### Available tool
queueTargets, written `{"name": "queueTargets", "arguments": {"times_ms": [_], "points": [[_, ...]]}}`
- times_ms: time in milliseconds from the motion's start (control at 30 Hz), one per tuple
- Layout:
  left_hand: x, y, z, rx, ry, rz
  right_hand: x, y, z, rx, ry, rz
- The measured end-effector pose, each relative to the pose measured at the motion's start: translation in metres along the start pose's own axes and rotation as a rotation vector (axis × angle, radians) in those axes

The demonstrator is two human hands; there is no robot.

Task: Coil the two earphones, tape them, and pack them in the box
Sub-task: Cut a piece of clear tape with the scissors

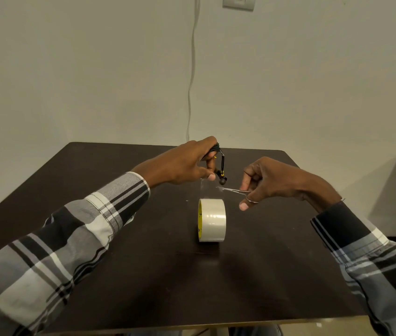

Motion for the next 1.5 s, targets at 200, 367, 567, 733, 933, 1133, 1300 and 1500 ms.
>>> {"name": "queueTargets", "arguments": {"times_ms": [200, 367, 567, 733, 933, 1133, 1300, 1500], "points": [[0.003, 0.001, 0.002, 0.042, -0.005, 0.027, 0.004, 0.005, -0.001, 0.059, -0.010, -0.034], [0.008, 0.003, 0.000, 0.080, -0.030, 0.075, 0.008, 0.009, -0.001, 0.063, -0.021, -0.030], [0.009, 0.005, -0.003, 0.062, -0.027, 0.091, 0.008, 0.009, -0.003, 0.075, -0.022, -0.029], [0.009, 0.004, -0.002, 0.084, -0.020, 0.112, 0.007, 0.009, -0.002, 0.059, 0.004, -0.041], [0.011, 0.003, -0.003, 0.128, -0.017, 0.130, 0.007, 0.011, 0.002, 0.029, 0.025, -0.056], [0.010, 0.003, 0.002, 0.104, -0.011, 0.101, 0.006, 0.004, -0.004, 0.027, -0.004, -0.034], [0.008, 0.002, 0.004, 0.073, -0.011, 0.087, 0.006, 0.003, -0.009, 0.046, -0.012, -0.066], [0.009, 0.001, 0.003, 0.066, -0.014, 0.079, 0.003, 0.001, -0.013, 0.096, -0.011, -0.104]]}}
Point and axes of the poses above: each hand's wrist, its own x-axis away from the middle knuckle, its own y-axis out of the palm, z = x × y, the point moved 3 cm from there along -x, towards the middle knuckle, and after that the axes turned 12 degrees about y, right-handed, at the moved point
